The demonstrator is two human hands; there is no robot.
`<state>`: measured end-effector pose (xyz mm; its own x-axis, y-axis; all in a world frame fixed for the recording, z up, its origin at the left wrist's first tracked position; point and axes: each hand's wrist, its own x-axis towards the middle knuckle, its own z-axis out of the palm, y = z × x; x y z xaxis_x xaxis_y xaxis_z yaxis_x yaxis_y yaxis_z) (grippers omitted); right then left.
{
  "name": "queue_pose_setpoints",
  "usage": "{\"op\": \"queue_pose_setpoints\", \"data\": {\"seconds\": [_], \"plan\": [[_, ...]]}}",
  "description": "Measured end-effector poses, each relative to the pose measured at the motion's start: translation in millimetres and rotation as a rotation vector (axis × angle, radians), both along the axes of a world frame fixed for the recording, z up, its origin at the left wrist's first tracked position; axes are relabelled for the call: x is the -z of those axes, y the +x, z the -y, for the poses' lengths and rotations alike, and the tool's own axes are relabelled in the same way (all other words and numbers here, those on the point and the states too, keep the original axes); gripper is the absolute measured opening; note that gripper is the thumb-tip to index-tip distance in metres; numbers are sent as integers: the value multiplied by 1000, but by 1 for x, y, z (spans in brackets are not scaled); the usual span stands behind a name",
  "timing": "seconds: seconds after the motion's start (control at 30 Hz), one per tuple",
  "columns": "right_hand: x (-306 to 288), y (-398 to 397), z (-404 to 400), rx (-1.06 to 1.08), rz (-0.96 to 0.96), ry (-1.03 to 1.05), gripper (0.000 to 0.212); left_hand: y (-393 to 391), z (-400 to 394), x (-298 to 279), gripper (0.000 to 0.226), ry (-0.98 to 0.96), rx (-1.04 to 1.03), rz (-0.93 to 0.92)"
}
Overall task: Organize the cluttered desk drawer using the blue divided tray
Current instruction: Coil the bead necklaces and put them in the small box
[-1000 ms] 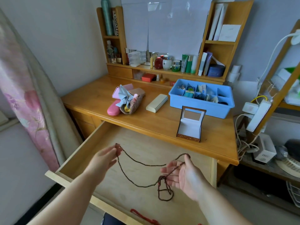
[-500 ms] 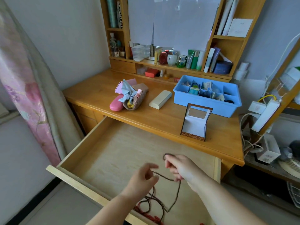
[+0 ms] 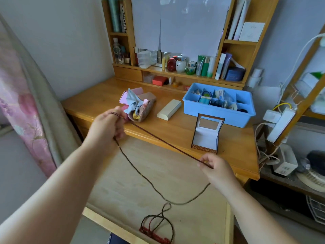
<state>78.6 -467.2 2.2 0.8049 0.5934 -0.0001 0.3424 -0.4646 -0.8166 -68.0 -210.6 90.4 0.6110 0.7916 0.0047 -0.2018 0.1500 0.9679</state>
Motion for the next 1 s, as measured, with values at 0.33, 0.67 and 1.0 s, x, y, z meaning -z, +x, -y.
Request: {"op": "queue_pose_setpoints", "data": {"seconds": [0.33,0.67,1.0], "plan": [[37,10,16,397,-1070,762,24,-59,-63,59,17,30,0,-592],[12,14,4,245,-1019,785,29,-47,-3,81,23,437,311,-716],[5,-14,-12,-265,-909,418,31,32,95,38,25,681,545,-485]]}}
